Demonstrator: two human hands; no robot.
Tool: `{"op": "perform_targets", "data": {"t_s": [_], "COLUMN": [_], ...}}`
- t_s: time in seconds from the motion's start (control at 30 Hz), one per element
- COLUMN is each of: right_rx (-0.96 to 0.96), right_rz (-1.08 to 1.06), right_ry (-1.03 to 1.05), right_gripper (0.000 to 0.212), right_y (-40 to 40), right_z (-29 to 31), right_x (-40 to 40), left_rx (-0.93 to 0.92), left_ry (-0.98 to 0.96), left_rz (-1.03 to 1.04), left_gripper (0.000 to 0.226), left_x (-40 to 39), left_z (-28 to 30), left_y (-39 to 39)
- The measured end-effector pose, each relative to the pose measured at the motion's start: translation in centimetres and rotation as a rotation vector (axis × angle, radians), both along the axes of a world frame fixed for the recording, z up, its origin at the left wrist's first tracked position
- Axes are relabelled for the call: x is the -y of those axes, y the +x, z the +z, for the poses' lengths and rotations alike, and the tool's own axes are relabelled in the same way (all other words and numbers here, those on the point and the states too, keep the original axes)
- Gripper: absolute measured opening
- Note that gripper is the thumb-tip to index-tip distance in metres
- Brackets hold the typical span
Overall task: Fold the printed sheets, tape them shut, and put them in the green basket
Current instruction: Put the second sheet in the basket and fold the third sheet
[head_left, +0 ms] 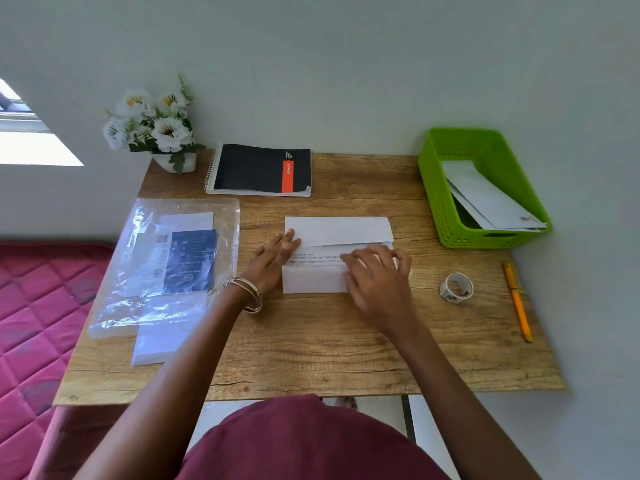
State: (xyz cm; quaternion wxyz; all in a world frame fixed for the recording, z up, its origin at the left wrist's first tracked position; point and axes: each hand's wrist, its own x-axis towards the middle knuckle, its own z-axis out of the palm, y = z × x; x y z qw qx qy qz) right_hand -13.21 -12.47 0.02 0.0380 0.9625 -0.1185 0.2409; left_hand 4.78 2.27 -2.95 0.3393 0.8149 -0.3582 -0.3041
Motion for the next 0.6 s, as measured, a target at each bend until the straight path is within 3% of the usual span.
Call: {"op": "perform_targets", "data": {"t_s": [0.17,0.23,0.3,0.37,0.6], "right_rx": [-0.192,-0.23,-0.24,-0.27,-0.316], "right_rz": [-0.262,-0.287,-0.288,-0.297,-0.37], "right_ry": [0.247,0.319,0.373,0.414,0.419], "right_gripper": [0.059,0.065,0.069,0.073,0.074], "right_y": [2.1,2.6,2.9,3.1,0.4], "right_z": [-1.6,-2.0,-2.1,-2.2,-2.0], "right_x": [-0.3,-0.8,-1.4,-1.8,0.3], "left_rx": [-0.22,-0.045,0.205,0.334,0.342], "left_ry": [-0.04,0.08,0.176,0.208,0.198], "left_rz": [0.134,0.006,-0.127,-0.161,-0.129], "left_gripper": [0.055,0.061,0.086,0.1,0.103], "left_x": [0.1,0.0,-0.2,-0.1,0.0], "left_z": [2.5,2.6,1.3,0.1,-0.6], "left_y": [-0.5,-0.6,-0.5,-0.5,-0.3]}}
